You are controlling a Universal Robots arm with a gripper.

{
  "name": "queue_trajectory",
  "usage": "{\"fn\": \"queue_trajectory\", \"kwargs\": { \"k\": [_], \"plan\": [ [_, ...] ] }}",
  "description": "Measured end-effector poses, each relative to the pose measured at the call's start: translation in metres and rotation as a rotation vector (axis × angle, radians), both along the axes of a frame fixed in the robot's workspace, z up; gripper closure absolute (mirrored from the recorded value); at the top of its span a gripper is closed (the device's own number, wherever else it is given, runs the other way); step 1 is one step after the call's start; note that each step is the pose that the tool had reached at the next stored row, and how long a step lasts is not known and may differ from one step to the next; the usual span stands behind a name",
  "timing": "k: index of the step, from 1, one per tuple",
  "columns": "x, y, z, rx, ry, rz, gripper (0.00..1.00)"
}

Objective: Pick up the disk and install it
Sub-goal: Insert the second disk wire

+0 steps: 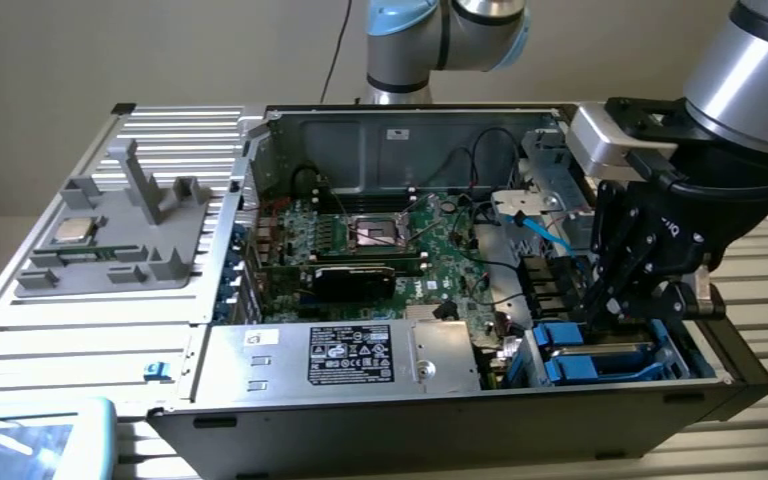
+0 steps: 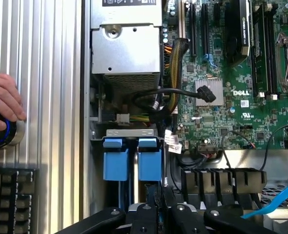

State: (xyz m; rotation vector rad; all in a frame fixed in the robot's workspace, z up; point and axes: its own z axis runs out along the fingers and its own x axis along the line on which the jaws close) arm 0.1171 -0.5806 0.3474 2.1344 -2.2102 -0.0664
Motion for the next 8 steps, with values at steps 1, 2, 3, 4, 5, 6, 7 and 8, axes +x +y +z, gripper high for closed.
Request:
{"fn": "queue_trajectory", "kwargs": {
  "k": [1, 2, 3, 4, 5, 6, 7, 8],
  "plan": [
    [0.0000, -0.0004, -0.0006, 0.0002, 0.0000, 0.000, 0.84],
    [0.0000, -0.0005, -0.0011, 0.0001, 0.0000, 0.000, 0.84],
    [0.0000, -0.0009, -0.0014, 0.0000, 0.0000, 0.000, 0.84],
    [0.0000, -0.0015, -0.0016, 0.0003, 0.0000, 0.001, 0.84],
    [0.0000, -0.0020, -0.0018, 0.0008, 0.0000, 0.002, 0.84],
    [0.0000, -0.0024, -0.0020, 0.0011, 0.0000, 0.003, 0.84],
    [0.0000, -0.0027, -0.0023, 0.0017, -0.0001, 0.004, 0.84],
    [0.0001, -0.0026, -0.0024, 0.0022, -0.0005, 0.005, 0.84]
  ]
}}
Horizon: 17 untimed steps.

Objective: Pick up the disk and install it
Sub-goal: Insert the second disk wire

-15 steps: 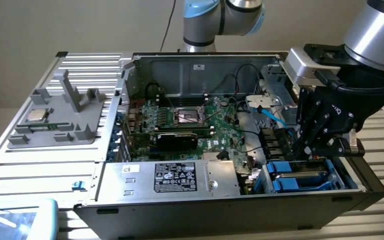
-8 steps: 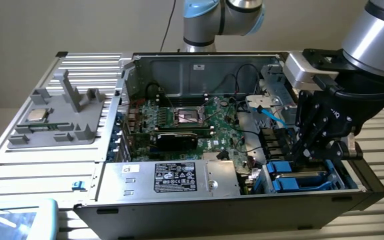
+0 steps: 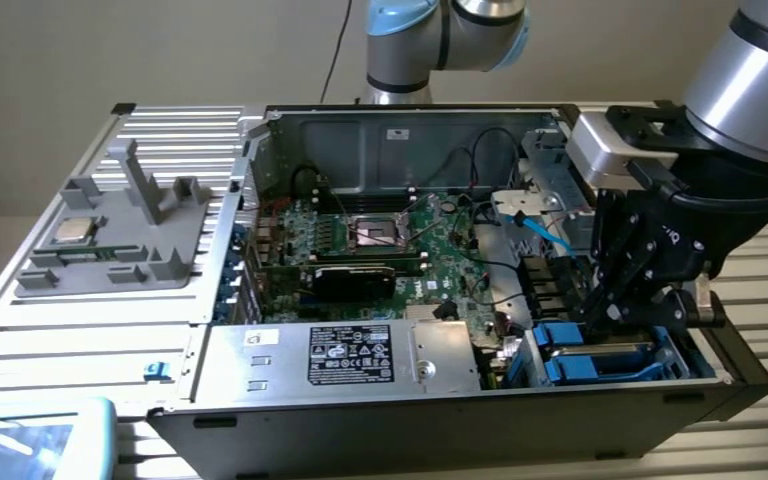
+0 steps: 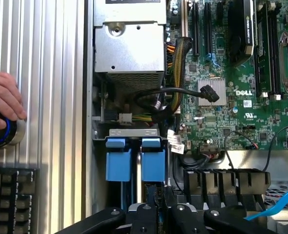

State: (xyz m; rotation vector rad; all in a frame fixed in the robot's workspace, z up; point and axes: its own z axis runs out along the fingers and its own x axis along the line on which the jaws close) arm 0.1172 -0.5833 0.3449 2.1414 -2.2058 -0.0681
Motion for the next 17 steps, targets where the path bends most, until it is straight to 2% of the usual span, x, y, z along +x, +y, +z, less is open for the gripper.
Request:
{"fn": "queue_trajectory", "kwargs": {
  "k": [8, 17],
  "plan": [
    [0.0000, -0.0002, -0.0017, 0.0140, -0.0004, 0.005, 0.84],
    [0.0000, -0.0005, -0.0036, 0.0161, -0.0004, 0.007, 0.84]
  ]
}}
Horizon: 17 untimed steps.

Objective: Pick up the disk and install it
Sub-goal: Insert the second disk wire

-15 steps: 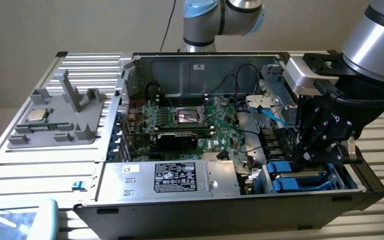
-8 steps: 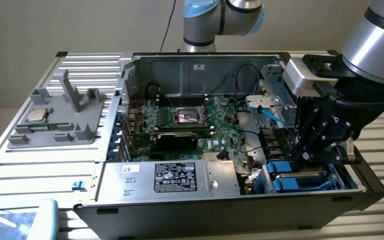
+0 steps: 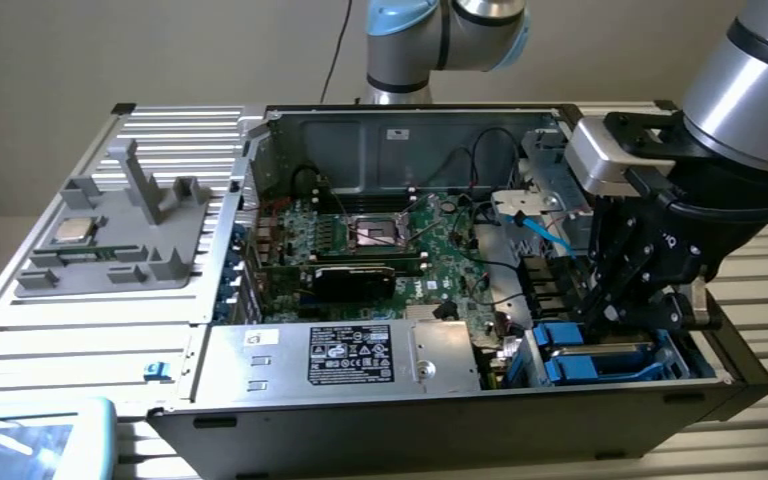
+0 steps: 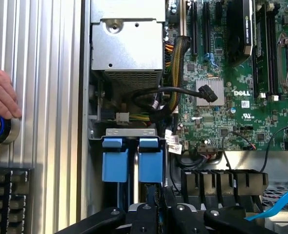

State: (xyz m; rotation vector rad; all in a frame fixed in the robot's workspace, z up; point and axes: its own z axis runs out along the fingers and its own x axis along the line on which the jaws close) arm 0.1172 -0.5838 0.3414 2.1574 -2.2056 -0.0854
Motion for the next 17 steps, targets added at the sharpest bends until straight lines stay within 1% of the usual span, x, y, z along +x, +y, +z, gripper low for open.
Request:
{"fn": "queue_trajectory", "kwargs": {
  "k": [6, 11, 16, 17],
  "plan": [
    [0.0013, 0.0000, -0.0004, 0.0014, -0.0005, 0.001, 0.84],
    [0.0013, -0.0011, -0.0010, 0.0021, -0.0006, 0.001, 0.84],
    [0.0013, -0.0011, -0.0022, 0.0021, -0.0012, 0.001, 0.84],
    [0.0013, -0.0011, -0.0028, 0.0030, -0.0014, 0.001, 0.84]
  ]
}}
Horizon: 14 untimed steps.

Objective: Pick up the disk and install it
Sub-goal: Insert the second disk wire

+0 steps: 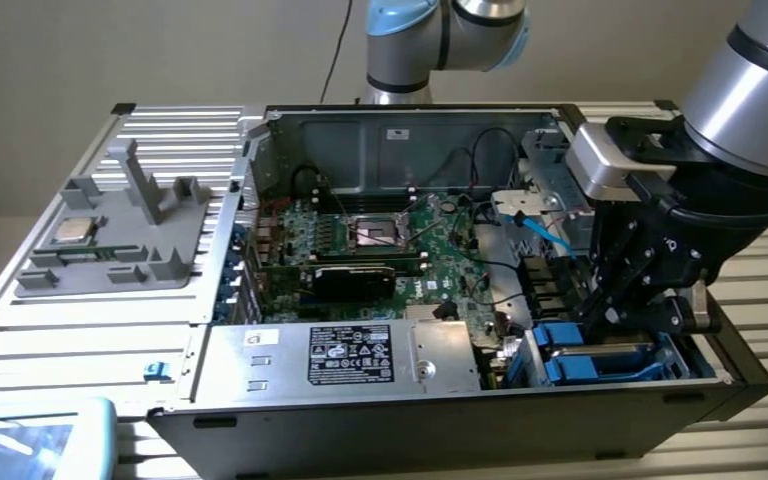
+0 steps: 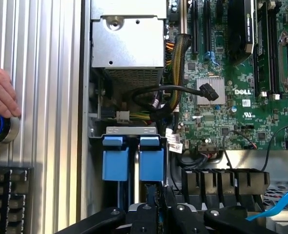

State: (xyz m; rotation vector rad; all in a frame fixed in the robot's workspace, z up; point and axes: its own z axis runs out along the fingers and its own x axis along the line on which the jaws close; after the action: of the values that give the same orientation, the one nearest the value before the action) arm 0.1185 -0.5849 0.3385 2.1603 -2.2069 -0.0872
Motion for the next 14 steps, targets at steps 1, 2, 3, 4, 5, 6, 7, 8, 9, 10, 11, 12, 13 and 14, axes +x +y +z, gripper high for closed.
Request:
{"fn": "queue_trajectory", "kwargs": {
  "k": [1, 2, 3, 4, 5, 6, 7, 8, 9, 10, 11, 12, 13, 14],
  "plan": [
    [0.0000, 0.0000, -0.0003, 0.0000, 0.0000, 0.000, 0.84],
    [-0.0001, 0.0000, -0.0004, -0.0001, 0.0001, 0.000, 0.84],
    [0.0000, 0.0000, -0.0004, 0.0000, 0.0001, 0.000, 0.84],
    [0.0000, 0.0000, -0.0005, 0.0000, 0.0001, 0.000, 0.84],
    [-0.0001, 0.0000, -0.0007, 0.0004, 0.0001, 0.000, 0.84],
    [0.0000, -0.0001, -0.0009, 0.0012, 0.0001, 0.000, 0.84],
    [0.0005, -0.0001, -0.0011, 0.0020, 0.0002, 0.000, 0.84],
    [0.0014, -0.0001, -0.0012, 0.0026, 0.0002, 0.000, 0.84],
    [0.0026, -0.0002, -0.0012, 0.0031, 0.0002, 0.000, 0.84],
    [0.0033, -0.0003, -0.0012, 0.0038, 0.0003, 0.000, 0.84],
    [0.0036, -0.0005, -0.0013, 0.0043, 0.0002, 0.000, 0.84],
    [0.0037, -0.0008, -0.0014, 0.0050, 0.0001, 0.000, 0.84],
    [0.0039, -0.0012, -0.0015, 0.0059, 0.0001, 0.000, 0.84],
    [0.0039, -0.0017, -0.0019, 0.0070, 0.0001, 0.001, 0.84]
  ]
}}
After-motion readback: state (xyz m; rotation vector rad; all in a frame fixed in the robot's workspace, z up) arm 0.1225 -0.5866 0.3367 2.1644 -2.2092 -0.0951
